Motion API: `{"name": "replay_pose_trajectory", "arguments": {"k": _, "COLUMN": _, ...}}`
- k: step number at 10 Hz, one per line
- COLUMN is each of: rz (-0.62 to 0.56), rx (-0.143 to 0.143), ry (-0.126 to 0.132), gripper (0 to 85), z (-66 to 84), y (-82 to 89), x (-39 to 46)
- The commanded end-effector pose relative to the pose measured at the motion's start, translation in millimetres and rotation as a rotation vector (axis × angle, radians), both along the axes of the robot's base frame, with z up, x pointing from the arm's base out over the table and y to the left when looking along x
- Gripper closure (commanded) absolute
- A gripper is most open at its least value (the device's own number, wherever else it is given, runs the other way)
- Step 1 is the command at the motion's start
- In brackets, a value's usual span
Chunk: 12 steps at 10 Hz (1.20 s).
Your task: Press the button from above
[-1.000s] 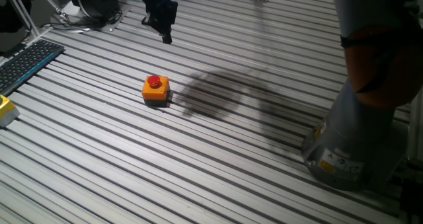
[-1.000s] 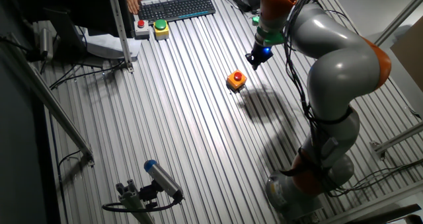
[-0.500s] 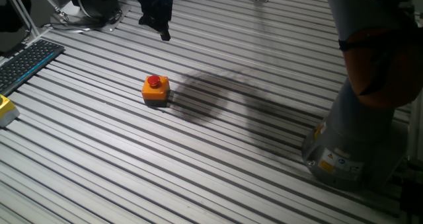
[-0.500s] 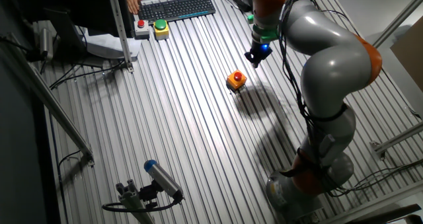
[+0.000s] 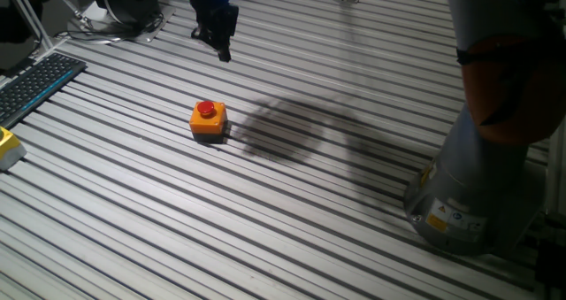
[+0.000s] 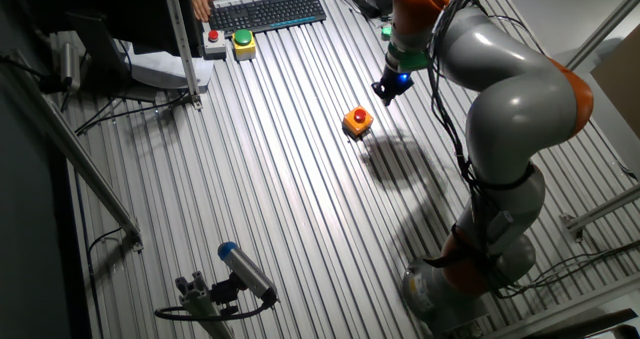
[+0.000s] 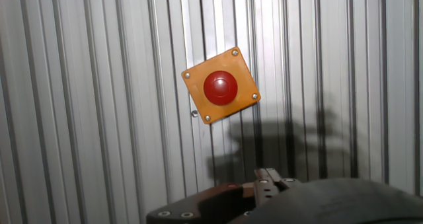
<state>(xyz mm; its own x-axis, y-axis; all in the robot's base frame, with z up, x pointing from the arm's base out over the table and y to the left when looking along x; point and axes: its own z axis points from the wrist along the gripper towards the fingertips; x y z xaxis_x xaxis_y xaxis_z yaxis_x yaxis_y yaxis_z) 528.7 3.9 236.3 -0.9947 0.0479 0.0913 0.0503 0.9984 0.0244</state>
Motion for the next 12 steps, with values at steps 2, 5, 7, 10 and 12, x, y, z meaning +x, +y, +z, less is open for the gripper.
{"name": "replay_pose_trajectory", "arguments": {"k": 2, "rz": -0.005, "rx": -0.004, "ry": 0.003, "gripper": 85.0, "z": -2.9, "y": 5.4, "x": 1.3}}
{"name": "replay_pose_trajectory", "arguments": {"k": 5, "rz": 0.015, "rx": -0.023, "ry": 0.003, "gripper": 85.0, "z": -19.1, "y": 9.6, "x": 6.5}}
{"name": "replay_pose_trajectory", "arguments": {"k": 7, "rz": 0.027, "rx": -0.033, "ry": 0.001, "gripper": 85.0, "z": -20.5, "y": 11.7, "x": 5.6}}
{"name": "replay_pose_trajectory", "arguments": {"k": 10, "rz": 0.06, "rx": -0.044, "ry": 0.001, "gripper": 85.0, "z": -34.0, "y": 15.8, "x": 13.7}}
{"name": "replay_pose_trajectory", "arguments": {"k": 12, "rz": 0.082, "rx": -0.055, "ry": 0.026, "gripper": 85.0, "z": -34.0, "y": 15.8, "x": 13.7}}
